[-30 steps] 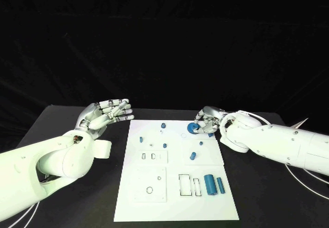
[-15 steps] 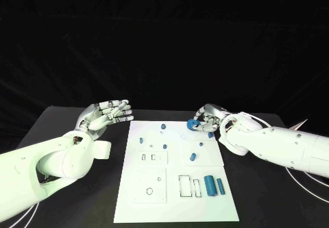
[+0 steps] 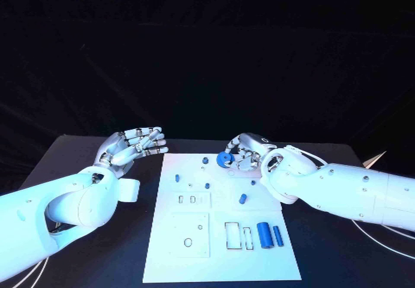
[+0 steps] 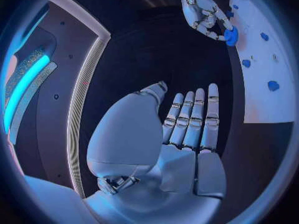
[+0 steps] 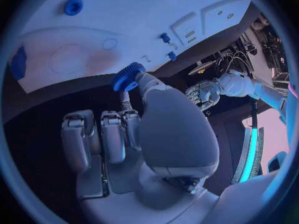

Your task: Assemble the parts on the task board

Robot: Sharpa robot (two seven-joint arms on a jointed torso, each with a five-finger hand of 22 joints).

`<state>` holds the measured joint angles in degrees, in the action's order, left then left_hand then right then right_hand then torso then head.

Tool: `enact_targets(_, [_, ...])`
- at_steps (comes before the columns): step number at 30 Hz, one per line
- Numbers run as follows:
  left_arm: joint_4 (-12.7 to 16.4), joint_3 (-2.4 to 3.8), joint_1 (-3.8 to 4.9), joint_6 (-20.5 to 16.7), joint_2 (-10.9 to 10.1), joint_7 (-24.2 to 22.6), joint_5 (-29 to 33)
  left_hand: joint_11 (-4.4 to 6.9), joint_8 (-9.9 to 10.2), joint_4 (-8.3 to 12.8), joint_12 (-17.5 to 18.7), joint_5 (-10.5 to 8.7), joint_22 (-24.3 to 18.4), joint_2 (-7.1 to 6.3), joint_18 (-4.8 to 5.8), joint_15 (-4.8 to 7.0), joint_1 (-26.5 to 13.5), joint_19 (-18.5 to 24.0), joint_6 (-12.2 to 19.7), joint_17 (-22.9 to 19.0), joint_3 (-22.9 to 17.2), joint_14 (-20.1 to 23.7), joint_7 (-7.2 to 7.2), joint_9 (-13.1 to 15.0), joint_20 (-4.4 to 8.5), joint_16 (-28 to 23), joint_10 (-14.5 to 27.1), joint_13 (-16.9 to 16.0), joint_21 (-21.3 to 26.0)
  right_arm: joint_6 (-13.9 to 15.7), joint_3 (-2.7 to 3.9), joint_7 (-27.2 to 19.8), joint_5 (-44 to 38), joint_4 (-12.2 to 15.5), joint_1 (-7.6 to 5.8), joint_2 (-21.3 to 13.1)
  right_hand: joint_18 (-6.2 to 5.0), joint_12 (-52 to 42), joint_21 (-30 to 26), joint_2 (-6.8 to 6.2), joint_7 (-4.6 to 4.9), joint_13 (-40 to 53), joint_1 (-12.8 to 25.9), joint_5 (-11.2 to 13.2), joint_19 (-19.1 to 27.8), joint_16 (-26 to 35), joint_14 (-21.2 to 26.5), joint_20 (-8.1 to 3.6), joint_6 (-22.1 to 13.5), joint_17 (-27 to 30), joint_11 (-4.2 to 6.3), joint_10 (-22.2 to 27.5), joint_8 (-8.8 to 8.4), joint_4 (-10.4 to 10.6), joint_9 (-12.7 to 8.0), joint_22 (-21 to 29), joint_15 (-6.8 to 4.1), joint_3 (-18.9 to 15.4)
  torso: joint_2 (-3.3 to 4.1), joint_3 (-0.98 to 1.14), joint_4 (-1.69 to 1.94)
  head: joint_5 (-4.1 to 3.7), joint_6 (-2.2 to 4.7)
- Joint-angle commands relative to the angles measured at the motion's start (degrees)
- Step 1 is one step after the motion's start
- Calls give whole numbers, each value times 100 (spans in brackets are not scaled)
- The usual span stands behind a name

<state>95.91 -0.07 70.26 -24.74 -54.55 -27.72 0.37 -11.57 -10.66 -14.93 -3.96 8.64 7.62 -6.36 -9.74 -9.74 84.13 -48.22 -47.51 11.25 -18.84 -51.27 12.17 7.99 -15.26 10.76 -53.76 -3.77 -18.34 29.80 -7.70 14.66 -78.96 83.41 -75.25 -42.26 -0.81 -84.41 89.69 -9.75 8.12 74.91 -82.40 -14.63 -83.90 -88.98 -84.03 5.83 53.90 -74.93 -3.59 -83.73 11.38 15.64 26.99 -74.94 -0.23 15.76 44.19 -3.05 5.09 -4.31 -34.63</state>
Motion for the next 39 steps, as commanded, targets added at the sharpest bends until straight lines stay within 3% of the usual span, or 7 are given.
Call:
enact_targets(1, [11,4,7,90,20,-36,-6,-19,16,3,31,-30,5,-43,-62,3,10,4,29,5,-31,43,201,-4,-10,-28,38,6,-25,145,-4,106,-545,82,9,112,81,-27,31,28,-6,946,-7,-13,-610,-36,-550,-42,53,-1280,23,-101,24,9,7,-1506,-45,39,3,-9,10,-3,-3])
enact_targets(12, [21,4,7,95,49,-31,-6,-20,16,6,30,-28,5,-40,-62,3,11,6,29,9,-38,44,201,-4,-10,-31,38,6,-26,128,-25,161,-755,-51,76,525,81,-34,31,24,-6,954,-6,-14,-610,-32,-547,-45,58,-1266,25,-110,20,1,2,-1506,-47,83,12,-15,19,11,-13])
enact_targets(18, [14,4,7,95,67,-27,-6,-20,17,8,30,-28,5,-40,-62,3,12,7,30,12,-42,45,201,-4,-11,-32,39,6,-27,89,-27,188,-772,-183,107,668,81,-30,31,21,-6,950,-4,-16,-610,-31,-546,-46,57,-1263,24,-106,16,-2,-1,-1506,-48,104,17,-20,7,13,-32])
enact_targets(25, [14,4,7,96,82,-24,-6,-20,18,11,31,-29,5,-42,-62,2,13,8,32,14,-44,46,202,-5,-11,-34,42,6,-28,57,-29,194,-794,-332,148,800,81,-33,31,15,-4,954,2,-11,-610,-31,-547,-46,54,-1264,23,-110,12,-4,-4,-1506,-48,118,16,-7,15,18,-64])
enact_targets(32, [8,5,8,105,88,-7,-6,-30,30,17,37,-30,4,-53,-62,-2,10,15,50,21,-48,54,219,-9,-13,-44,63,9,-29,14,-39,187,-799,-542,190,941,81,-33,31,7,-3,954,13,4,-610,-32,-547,-47,55,-1266,21,-110,9,-4,-8,-1506,-47,139,16,-18,24,28,-88])
enact_targets(36, [2,5,8,112,92,-8,-6,-32,32,18,37,-30,3,-54,-61,-3,9,16,53,22,-50,56,221,-10,-13,-45,67,9,-29,-57,-46,195,-798,-626,217,1003,81,-33,31,7,-3,954,13,4,-610,-32,-547,-47,55,-1266,21,-110,9,-4,-8,-1506,-47,139,17,-2,6,60,-77])
enact_targets(39, [-9,5,8,114,102,-7,-6,-33,32,19,37,-30,3,-54,-61,-4,8,17,54,23,-51,56,221,-10,-14,-46,69,9,-30,-87,-48,197,-798,-672,231,1036,81,-27,31,-12,2,949,37,35,-610,-31,-546,-47,48,-1263,18,-106,-2,-5,-15,-1506,-44,172,19,-5,4,56,-85])
